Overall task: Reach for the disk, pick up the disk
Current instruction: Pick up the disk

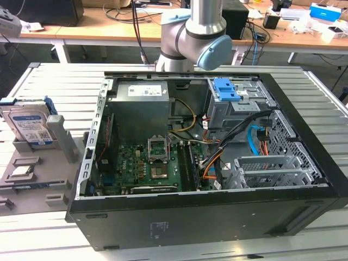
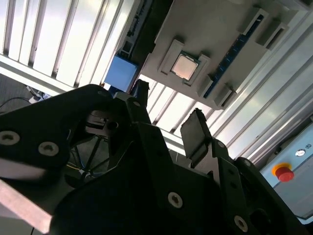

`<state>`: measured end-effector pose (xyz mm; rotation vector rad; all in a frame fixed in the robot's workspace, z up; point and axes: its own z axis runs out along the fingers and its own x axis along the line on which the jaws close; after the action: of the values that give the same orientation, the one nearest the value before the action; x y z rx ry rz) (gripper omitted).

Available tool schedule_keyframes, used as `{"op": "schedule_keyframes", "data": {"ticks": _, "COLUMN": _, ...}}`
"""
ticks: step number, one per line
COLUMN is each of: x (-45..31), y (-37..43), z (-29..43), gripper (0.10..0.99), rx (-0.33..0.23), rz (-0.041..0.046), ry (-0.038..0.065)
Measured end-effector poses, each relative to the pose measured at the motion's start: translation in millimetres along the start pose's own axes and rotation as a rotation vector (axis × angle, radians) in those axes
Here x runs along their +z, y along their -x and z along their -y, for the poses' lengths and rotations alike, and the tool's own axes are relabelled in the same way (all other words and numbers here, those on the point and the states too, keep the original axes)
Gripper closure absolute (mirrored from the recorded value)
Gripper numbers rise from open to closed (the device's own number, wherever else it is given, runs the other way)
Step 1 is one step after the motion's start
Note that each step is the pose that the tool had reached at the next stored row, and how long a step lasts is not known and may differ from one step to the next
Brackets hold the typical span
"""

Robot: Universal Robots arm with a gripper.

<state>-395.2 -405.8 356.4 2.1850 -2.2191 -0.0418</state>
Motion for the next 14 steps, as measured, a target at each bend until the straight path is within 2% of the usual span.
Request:
{"op": "schedule_keyframes", "data": {"ticks": 3, "x": -0.1, "y": 3.6, "z": 0.2, "gripper": 0.541, "rx": -0.001, "rz": -0.0001, "ry": 0.0}}
{"op": "schedule_keyframes", "data": {"ticks": 7, "x": 0.0, "y": 15.0, "z": 0.9, "gripper": 0.541, "rx": -0.002, "rz": -0.0001, "ry": 0.0}}
{"op": "schedule_keyframes", "data": {"ticks": 14, "x": -0.1, "y": 30.3, "z": 1.9, "gripper": 0.541, "rx": -0.005, "rz": -0.0002, "ry": 0.0}}
